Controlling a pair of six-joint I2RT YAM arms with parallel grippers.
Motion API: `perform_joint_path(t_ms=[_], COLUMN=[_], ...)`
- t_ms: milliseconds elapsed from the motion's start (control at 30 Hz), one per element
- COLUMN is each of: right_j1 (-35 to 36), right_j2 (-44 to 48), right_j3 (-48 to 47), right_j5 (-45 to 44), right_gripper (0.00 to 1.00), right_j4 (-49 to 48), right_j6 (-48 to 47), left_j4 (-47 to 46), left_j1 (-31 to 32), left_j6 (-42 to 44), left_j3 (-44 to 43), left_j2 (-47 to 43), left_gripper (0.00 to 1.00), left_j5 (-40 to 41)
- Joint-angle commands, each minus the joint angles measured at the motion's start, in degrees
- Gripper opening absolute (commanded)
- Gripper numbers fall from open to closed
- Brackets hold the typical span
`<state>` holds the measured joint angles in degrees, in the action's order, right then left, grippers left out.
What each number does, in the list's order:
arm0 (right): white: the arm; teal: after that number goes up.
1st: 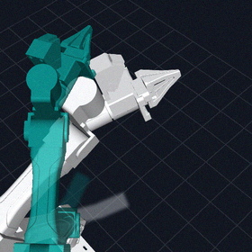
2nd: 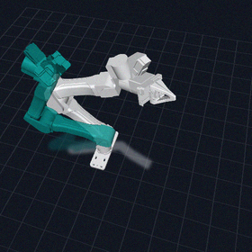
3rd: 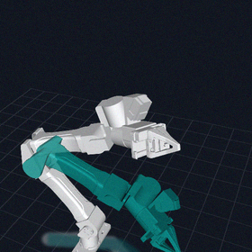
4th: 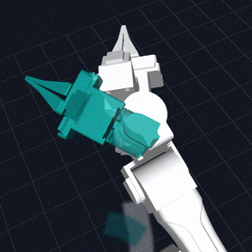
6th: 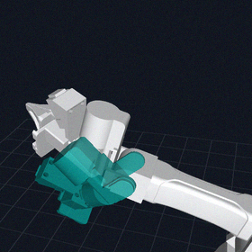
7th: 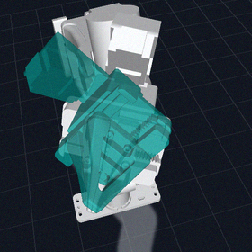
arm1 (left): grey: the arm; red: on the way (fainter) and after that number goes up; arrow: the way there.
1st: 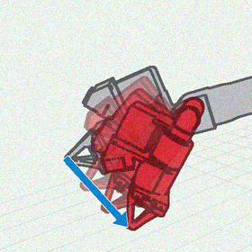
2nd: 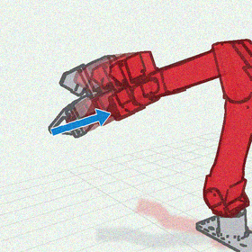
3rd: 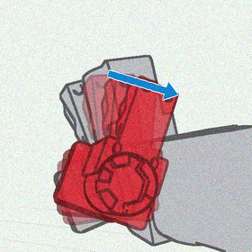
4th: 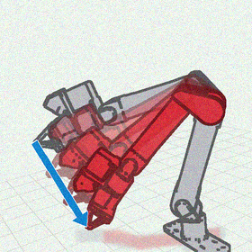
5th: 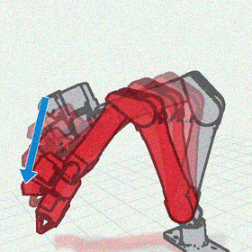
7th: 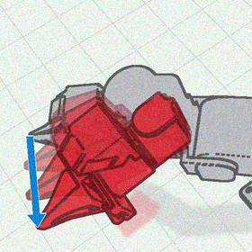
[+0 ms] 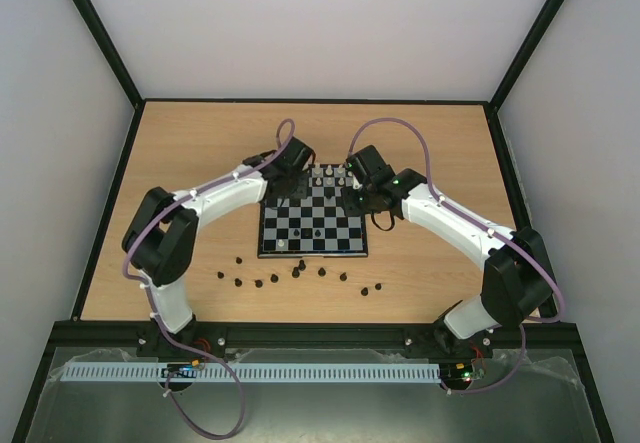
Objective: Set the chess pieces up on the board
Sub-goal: Place the chess piece on the chessboard.
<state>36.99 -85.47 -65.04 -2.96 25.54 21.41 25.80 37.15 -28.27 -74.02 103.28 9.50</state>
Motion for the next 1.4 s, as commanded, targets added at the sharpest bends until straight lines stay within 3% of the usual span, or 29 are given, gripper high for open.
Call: perform_joint_path(t_ms=[0,400,1367], right_j1=[0.01,-0.08,-0.08], right_j2=[0.74,0.06,-0.03], right_j3=[0.73,0.49,0.86], right_j5=[-0.12,-0.34,-0.20], right_gripper=[0.38,0.38,0.37], right_j4=[0.72,0.65,0.40], right_j6=[-0.49,-0.59,-0.57], left_j4=[4.47,4.30,3.00], left_j1=[-1.81,-2.27,-2.80], left_j6=[2.02,2.88,3.40], left_j3=[-5.61,-11.32,-14.57], left_j2=[3.74,11.26,17.04], left_gripper=[0.07,0.09,0.17], left_j5=[2.87,3.42,3.61])
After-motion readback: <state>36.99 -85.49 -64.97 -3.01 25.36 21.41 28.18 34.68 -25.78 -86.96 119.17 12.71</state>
